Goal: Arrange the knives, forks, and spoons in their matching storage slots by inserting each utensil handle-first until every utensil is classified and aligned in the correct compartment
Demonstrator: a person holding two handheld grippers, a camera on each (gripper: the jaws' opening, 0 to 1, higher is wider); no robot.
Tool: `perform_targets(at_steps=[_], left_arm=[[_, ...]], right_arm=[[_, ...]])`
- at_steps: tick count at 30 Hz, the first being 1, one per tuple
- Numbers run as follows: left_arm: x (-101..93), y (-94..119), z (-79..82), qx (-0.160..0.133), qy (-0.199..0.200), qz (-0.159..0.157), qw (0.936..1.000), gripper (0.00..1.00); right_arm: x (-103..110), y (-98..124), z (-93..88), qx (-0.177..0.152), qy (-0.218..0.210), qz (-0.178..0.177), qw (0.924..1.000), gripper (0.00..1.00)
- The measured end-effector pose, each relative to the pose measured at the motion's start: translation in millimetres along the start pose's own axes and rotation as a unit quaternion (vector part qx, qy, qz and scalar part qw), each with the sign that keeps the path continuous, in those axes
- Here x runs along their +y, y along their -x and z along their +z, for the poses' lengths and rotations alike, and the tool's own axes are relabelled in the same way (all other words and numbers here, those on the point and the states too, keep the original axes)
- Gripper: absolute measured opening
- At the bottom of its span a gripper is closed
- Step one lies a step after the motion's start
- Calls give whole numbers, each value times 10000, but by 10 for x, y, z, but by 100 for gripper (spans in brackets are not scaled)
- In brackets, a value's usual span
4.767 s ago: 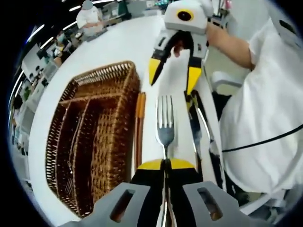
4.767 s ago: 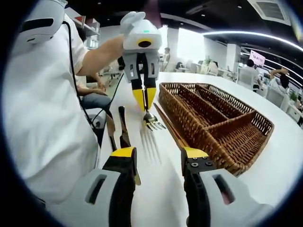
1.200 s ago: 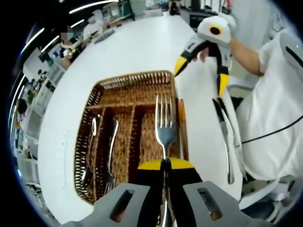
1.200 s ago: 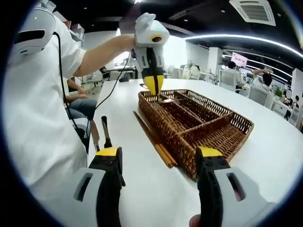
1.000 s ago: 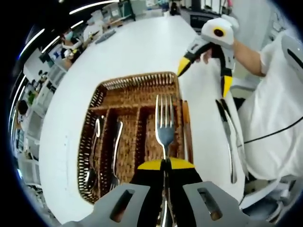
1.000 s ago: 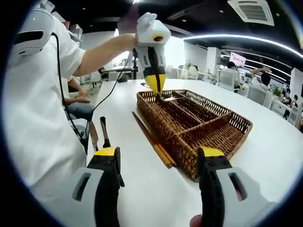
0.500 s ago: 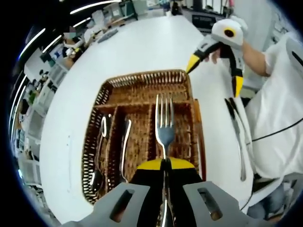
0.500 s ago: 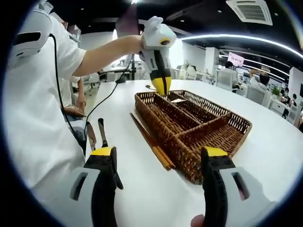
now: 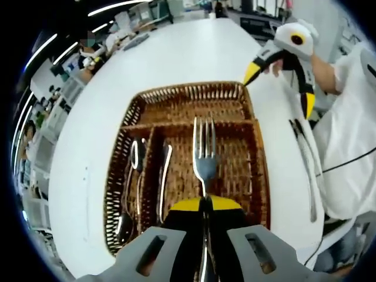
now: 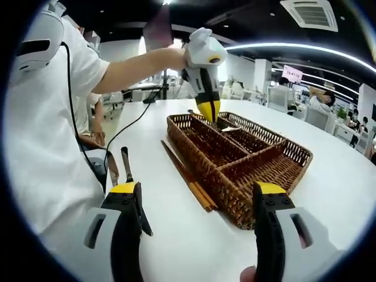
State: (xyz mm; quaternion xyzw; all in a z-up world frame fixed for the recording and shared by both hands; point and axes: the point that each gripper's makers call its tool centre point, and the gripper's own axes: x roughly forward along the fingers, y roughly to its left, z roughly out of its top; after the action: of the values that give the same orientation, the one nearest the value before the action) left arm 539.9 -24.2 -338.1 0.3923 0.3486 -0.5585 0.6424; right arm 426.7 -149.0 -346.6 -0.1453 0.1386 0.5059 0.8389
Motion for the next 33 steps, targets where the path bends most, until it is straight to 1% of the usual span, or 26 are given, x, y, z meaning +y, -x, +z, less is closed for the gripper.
perform_targets(at_steps=[5, 7, 12, 15, 21, 27, 33], left_arm=[[61, -39, -15, 20, -24, 49, 10000, 1], [18, -68, 8, 12, -19, 57, 10000, 1], [115, -102, -25, -17, -85, 98, 9999, 1], [112, -133, -9, -56, -88, 108, 9999, 1], [183, -206, -37, -30, -95, 74, 9999, 1], [251, -270, -74, -73, -60, 45, 9999, 1], [325, -318, -93, -107, -114, 21, 9999, 1]], right_arm=[[23, -10, -12, 18, 2, 28, 10000, 81], [25, -12, -14, 22, 4, 30, 10000, 81], [41, -14, -7, 4, 4, 40, 10000, 82], [50, -18, 10, -40, 3, 43, 10000, 84], [64, -32, -4, -1, -3, 51, 10000, 84], [51, -27, -10, 30, 1, 11, 10000, 84], [69, -21, -6, 37, 15, 33, 10000, 84]])
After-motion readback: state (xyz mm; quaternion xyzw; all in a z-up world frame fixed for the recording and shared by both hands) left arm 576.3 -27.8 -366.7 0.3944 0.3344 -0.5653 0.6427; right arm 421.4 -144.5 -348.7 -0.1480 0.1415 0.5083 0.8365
